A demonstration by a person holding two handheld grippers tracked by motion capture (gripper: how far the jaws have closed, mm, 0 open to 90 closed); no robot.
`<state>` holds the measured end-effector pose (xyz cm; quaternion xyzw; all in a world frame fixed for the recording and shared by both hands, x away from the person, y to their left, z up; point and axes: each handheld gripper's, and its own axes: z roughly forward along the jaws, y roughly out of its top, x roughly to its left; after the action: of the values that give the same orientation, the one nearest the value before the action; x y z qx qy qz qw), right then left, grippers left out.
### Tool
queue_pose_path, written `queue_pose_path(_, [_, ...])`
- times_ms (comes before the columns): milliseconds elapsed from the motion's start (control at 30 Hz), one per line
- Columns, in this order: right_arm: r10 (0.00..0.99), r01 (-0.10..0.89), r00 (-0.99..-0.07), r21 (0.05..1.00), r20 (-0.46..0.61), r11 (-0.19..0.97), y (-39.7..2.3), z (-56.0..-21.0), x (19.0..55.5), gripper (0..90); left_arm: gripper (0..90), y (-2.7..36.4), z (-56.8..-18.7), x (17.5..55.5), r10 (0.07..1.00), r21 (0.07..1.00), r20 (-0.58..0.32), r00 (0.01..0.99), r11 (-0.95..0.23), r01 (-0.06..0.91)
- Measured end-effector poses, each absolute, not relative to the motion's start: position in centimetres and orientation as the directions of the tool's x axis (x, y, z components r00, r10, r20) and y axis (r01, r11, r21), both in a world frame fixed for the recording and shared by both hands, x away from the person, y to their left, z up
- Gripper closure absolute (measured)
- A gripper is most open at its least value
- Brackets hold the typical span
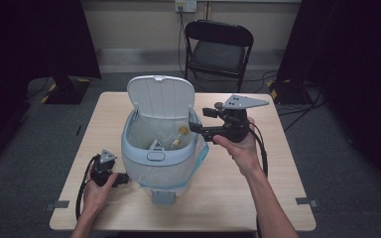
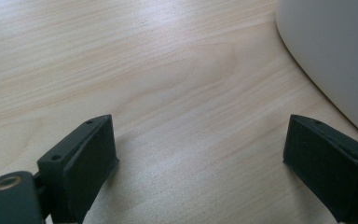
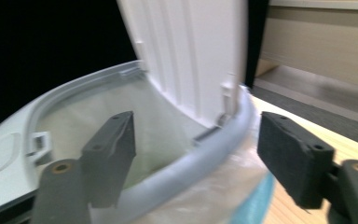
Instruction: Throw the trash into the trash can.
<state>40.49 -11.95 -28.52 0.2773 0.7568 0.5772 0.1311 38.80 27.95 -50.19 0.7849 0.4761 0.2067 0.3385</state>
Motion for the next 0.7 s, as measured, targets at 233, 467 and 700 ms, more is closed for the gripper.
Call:
queue_pose_path(233, [0.642, 0.293, -0.757, 0.942, 0.123, 0.166, -12.9, -28.7, 41.5, 20.5, 8.6, 28.0, -50.2, 38.8, 0.886, 0.727, 0.003, 0.463, -0.320, 0.607])
queue_pose_path(467, [0.717, 0.318, -0.689, 0.934, 0.111, 0.162, -13.8, -28.9, 42.8, 19.5, 8.6, 27.9, -50.2, 38.8, 0.887, 0.728, -0.003, 0.463, -0.315, 0.609])
queue_pose_path(700, [0.746, 0.329, -0.658, 0.931, 0.105, 0.159, -13.9, -28.7, 44.4, 17.6, 8.6, 27.9, -50.2, 38.8, 0.887, 0.728, -0.003, 0.462, -0.315, 0.609])
